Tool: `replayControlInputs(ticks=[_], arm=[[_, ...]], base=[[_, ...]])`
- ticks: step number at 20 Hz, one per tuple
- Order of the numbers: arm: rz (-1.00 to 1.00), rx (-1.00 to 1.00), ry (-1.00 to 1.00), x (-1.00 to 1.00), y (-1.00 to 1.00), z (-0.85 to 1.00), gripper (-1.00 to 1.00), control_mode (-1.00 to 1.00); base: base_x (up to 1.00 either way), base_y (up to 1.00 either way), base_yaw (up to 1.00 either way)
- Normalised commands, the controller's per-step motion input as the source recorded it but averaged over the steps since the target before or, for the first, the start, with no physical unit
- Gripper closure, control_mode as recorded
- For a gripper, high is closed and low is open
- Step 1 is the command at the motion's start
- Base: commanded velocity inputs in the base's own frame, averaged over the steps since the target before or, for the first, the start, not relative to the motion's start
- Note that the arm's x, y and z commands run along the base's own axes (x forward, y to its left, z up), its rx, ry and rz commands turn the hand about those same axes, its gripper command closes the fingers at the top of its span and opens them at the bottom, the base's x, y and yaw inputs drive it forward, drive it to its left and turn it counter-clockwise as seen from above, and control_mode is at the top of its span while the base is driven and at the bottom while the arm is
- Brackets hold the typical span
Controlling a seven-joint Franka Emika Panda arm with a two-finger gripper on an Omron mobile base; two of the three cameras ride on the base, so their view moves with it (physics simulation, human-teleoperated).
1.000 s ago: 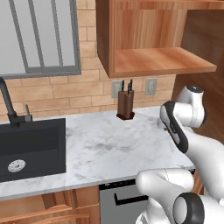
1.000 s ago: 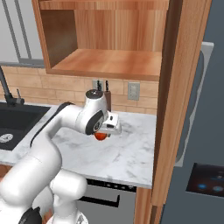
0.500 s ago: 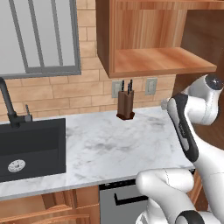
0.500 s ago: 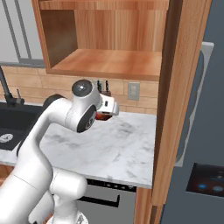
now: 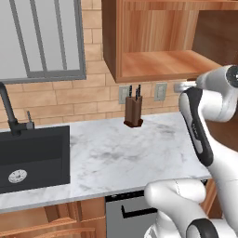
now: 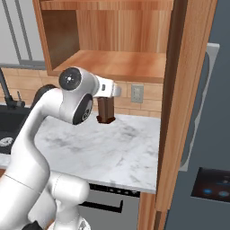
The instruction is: Pick the apple from the counter and place it in the cabinet. Then close the cabinet.
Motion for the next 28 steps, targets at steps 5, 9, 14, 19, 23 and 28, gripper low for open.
replayControlInputs(ticks=[5, 9, 14, 19, 23, 28], arm=[[-0.12, 0.00, -0.15, 0.39, 0.00, 0.66, 1.00, -1.00], [-0.12, 0.00, -0.10, 0.71, 0.00, 0.28, 1.00, -1.00], [-0.07, 0.00, 0.00, 1.00, -0.13, 0.08, 1.00, -1.00], [-0.03, 0.00, 0.05, 1.00, -0.27, 0.01, 1.00, -1.00], [0.00, 0.02, 0.06, 0.96, -0.37, 0.00, 1.00, -1.00], [0.00, 0.01, 0.05, 0.96, -0.29, 0.00, 1.00, -1.00]], base=[[0.00, 0.00, 0.00], [0.00, 0.00, 0.00], [0.00, 0.00, 0.00], [0.00, 0.00, 0.00], [0.00, 0.00, 0.00], [0.00, 0.00, 0.00]])
